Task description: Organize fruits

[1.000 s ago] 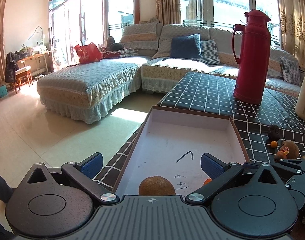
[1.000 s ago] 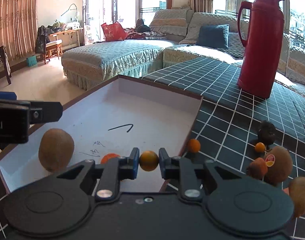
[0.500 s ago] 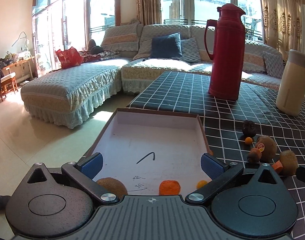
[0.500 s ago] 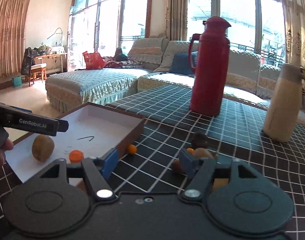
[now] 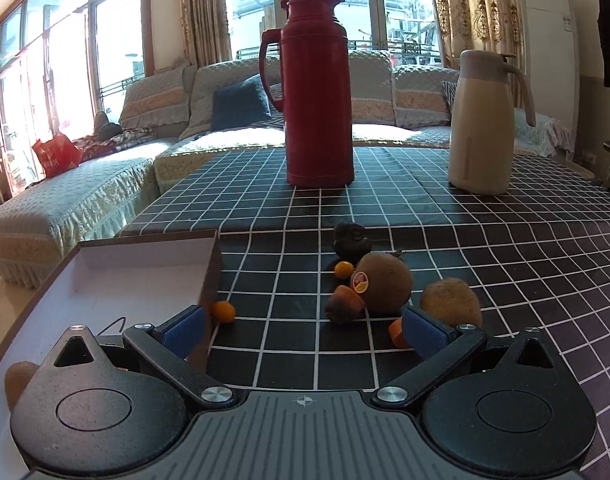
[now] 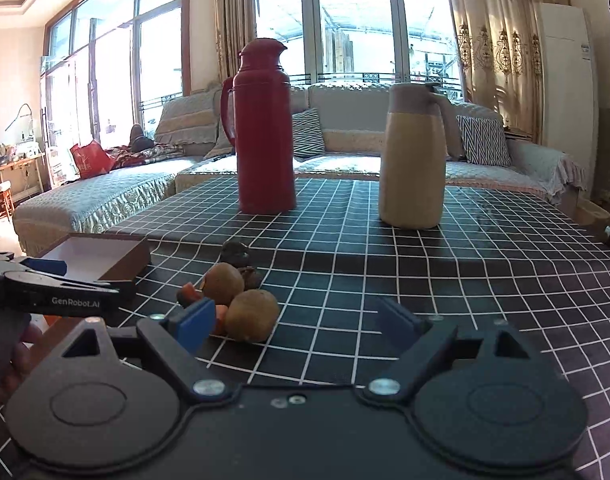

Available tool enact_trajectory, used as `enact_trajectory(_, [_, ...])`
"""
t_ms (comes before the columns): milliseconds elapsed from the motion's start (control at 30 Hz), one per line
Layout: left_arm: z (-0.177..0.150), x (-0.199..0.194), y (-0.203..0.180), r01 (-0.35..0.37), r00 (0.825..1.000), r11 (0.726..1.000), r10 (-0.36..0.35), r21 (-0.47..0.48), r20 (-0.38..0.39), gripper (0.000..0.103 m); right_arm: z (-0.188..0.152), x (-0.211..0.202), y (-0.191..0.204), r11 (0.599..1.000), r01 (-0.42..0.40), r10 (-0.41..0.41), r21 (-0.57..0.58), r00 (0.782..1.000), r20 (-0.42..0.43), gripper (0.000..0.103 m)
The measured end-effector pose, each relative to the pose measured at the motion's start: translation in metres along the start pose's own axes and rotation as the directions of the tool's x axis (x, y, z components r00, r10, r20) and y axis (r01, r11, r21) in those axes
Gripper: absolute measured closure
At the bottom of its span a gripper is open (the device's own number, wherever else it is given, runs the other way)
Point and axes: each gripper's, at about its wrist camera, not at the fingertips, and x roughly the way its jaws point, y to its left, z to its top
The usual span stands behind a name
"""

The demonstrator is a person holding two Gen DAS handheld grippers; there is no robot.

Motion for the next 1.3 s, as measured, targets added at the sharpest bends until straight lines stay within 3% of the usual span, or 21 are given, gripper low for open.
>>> enact_trajectory(167, [-0.003,0.027,-0.018,0.007,1.000,0.998,-0.009,-0.060,-0.028,0.000,-0.005,-0.010,-0.009,1.000,0.016,-0.016,-0.013,1.000,0.002,0.015])
enact_trajectory(433, [-0.004,0.057,-0.053,-0.001,0.999,1.000,-0.001,-0.026,-0.054,0.000,-0.007,-0.019,-0.028,0.999,0.043,-0.043,0.011,0.999,0.004,0.015])
enact_trajectory(867, [-0.002,0.057,-0.065,0.005,0.999,0.999,-0.006,-0.038,-0.036,0.000,-0.008,-0.022,-0.030,0.999,0.042,-0.042,0.009,0.999,0.008,0.015])
enact_trajectory(1033, [-0.006,0.055,-0.051,-0.011,0.999,0.999,0.010,-0.053,-0.038,0.009,-0.006,-0.023,-0.031,0.999,0.045,-0.045,0.005,0.999,0.011,0.015])
enact_trajectory(1300, [-0.015,0.051,-0.060,-0.005,1.000,0.999,0.005,0.043,0.011,0.009,-0.005,-0.026,-0.033,0.999,0.042,-0.042,0.012,0.999,0.025,0.015])
